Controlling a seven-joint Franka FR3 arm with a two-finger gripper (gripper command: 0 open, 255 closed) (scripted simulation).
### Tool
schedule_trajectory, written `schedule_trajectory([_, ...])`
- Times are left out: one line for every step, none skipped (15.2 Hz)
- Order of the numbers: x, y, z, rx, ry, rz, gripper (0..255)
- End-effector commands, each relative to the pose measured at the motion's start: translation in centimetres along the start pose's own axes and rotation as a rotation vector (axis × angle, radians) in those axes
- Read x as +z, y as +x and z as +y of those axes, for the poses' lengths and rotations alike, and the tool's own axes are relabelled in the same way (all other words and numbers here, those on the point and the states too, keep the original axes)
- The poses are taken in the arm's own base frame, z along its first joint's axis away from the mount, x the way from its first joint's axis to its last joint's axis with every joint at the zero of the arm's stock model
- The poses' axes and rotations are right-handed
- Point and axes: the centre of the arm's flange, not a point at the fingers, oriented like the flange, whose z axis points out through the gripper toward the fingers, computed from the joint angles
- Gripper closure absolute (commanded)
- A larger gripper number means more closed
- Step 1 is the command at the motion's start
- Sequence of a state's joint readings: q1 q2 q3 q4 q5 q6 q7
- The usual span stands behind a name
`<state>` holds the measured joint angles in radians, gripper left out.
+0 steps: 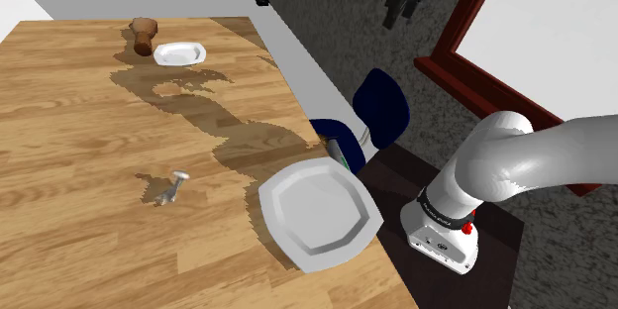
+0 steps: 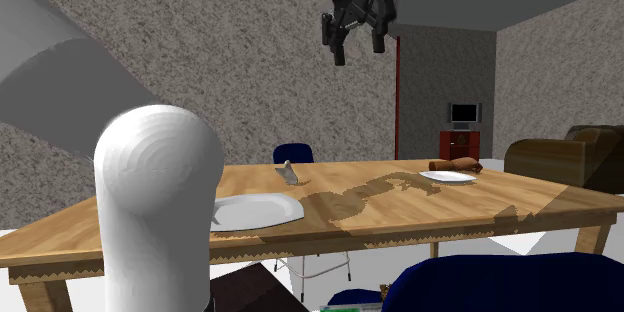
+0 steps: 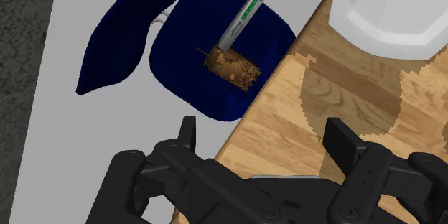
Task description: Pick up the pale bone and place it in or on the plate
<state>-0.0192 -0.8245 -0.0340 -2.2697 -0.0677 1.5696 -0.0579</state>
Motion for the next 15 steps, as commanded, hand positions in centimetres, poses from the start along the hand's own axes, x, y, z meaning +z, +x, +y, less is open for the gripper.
schedule_trajectory([0.0,0.0,0.0,0.000,0.000,0.000,0])
schedule_trajectory([0.5,0.4,-1.1,-0.001,0.001,-0.003,0])
schedule_trajectory([1.1,0.8,-2.3,-0.002,0.003,-0.005,0])
schedule_trajectory([1.6,1.3,-3.4,-0.003,0.004,-0.008,0])
schedule_trajectory([2.1,1.7,-4.5,-0.004,0.005,-0.011,0])
schedule_trajectory([2.7,2.1,-5.6,-0.005,0.007,-0.014,0])
schedule_trajectory([3.2,2.5,-6.8,-0.006,0.008,-0.016,0])
schedule_trajectory([3.7,2.9,-7.9,-0.007,0.009,-0.019,0])
schedule_trajectory([4.3,3.3,-9.0,-0.008,0.011,-0.022,0])
schedule_trajectory([4.8,3.7,-10.2,-0.010,0.012,-0.024,0])
schedule_trajectory([5.3,4.1,-11.3,-0.011,0.013,-0.027,0])
schedule_trajectory([5.9,4.5,-12.4,-0.012,0.014,-0.030,0])
schedule_trajectory([6.4,4.9,-13.6,-0.013,0.016,-0.032,0])
schedule_trajectory([6.9,5.3,-14.7,-0.014,0.017,-0.035,0])
schedule_trajectory([7.5,5.7,-15.8,-0.015,0.018,-0.038,0])
